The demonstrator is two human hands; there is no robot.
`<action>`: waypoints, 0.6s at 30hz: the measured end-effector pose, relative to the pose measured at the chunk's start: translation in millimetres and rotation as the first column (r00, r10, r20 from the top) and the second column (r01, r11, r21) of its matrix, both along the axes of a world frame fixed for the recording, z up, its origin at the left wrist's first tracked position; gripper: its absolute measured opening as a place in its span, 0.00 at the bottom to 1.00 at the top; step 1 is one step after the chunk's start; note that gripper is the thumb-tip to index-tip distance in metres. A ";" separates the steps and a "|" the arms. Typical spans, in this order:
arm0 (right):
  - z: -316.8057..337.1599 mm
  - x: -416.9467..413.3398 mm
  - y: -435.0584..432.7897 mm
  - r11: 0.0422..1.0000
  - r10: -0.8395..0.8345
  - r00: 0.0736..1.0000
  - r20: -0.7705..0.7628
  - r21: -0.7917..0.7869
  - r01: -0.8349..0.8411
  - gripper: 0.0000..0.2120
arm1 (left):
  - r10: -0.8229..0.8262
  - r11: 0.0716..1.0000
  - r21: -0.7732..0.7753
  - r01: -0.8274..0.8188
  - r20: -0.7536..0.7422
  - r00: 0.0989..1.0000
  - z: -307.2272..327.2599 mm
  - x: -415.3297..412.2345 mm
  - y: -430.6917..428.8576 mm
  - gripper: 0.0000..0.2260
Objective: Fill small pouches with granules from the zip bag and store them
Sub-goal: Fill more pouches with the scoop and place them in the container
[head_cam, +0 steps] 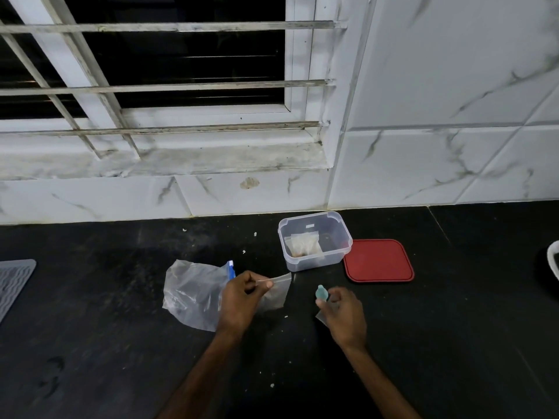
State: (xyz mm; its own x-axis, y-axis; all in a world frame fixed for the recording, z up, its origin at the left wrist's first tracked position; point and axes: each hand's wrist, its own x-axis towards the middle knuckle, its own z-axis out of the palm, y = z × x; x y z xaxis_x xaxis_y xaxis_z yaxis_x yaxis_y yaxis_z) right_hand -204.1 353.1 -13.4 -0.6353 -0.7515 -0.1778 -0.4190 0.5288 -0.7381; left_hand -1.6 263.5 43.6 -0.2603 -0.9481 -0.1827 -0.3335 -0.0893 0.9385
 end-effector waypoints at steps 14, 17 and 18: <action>69.7 29.3 -25.7 0.921 0.265 0.879 0.397 -0.373 -0.109 0.02 | -0.069 0.998 0.009 0.070 -0.116 0.991 18.2 -14.1 4.8 0.01; 69.4 30.3 -26.3 0.931 0.225 0.909 0.351 -0.352 -0.094 0.02 | 0.009 0.999 0.045 -0.002 -0.146 0.989 13.4 -11.1 9.6 0.02; 70.0 31.1 -25.6 0.929 0.229 0.927 0.298 -0.350 -0.118 0.02 | 0.009 0.999 0.037 -0.003 -0.147 0.989 11.9 -10.5 10.6 0.02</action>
State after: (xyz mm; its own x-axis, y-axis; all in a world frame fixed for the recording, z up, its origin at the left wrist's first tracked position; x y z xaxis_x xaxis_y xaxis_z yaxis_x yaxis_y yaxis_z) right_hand -173.0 327.4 56.6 -0.4367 -0.8956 -0.0842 -0.1871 0.1820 -0.9653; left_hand -12.1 274.0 55.5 -0.2813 -0.9431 -0.1774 -0.1915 -0.1260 0.9734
